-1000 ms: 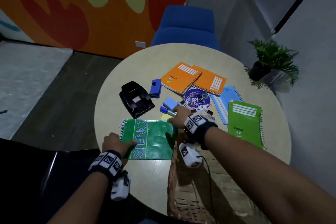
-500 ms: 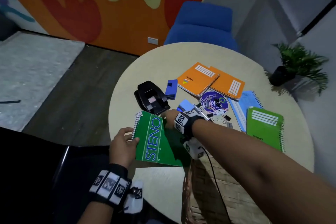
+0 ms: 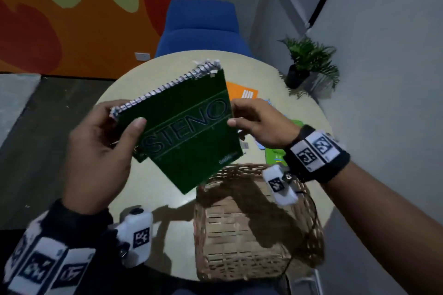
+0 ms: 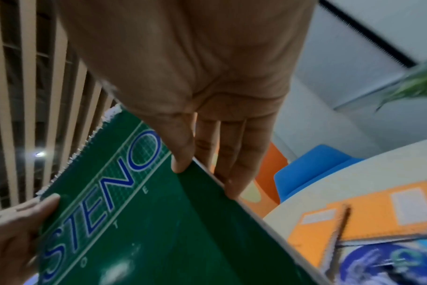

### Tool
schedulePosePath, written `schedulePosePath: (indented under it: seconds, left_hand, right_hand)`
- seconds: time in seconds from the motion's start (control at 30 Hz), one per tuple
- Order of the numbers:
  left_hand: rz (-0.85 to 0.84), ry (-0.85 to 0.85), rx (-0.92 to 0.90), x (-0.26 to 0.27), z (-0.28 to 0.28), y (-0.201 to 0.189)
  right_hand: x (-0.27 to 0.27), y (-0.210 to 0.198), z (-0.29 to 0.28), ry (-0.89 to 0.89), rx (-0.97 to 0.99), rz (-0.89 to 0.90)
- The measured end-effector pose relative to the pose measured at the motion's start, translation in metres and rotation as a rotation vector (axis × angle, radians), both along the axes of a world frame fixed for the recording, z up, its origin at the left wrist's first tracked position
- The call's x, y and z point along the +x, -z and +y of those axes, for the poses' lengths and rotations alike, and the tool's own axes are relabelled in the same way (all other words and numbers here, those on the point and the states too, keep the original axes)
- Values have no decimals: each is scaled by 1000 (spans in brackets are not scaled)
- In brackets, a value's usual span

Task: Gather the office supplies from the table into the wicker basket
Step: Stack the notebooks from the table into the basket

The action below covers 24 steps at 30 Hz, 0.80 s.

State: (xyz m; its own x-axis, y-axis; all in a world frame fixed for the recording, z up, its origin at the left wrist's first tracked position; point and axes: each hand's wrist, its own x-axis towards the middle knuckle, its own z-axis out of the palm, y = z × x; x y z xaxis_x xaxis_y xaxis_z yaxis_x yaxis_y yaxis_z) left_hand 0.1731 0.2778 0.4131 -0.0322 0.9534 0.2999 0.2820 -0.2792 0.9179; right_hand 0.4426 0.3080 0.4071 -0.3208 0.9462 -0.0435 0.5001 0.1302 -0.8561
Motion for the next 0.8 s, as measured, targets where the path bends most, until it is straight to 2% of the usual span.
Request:
schedulePosePath:
  seconds: [0.1, 0.2, 0.27, 0.37, 0.43, 0.5, 0.6, 0.7, 0.8]
  left_hand:
    - [142, 130, -27, 39, -6, 9]
    - [272, 337, -145, 82, -23, 33]
    - [328, 483, -244, 107, -34, 58]
    - [410, 498, -339, 137, -38, 97]
    - [428, 476, -440, 150, -36, 117]
    - [373, 494, -594, 158, -38, 134]
    - [287, 546, -782, 164, -44, 148]
    - [309, 629, -795, 169, -48, 156]
    - [357, 612, -762, 171, -48, 160]
  right_hand:
    - [49, -4, -35, 52, -57, -65]
    - [91, 2, -63, 113, -77, -287]
    - [110, 20, -80, 152, -134, -427]
    - [125, 63, -112, 260, -247, -504]
    - [128, 91, -131, 388, -343, -466]
    - [128, 109, -144, 513, -439, -401]
    - [125, 121, -153, 690, -598, -77]
    - [122, 124, -159, 785, -669, 65]
    - [120, 128, -168, 793, -682, 31]
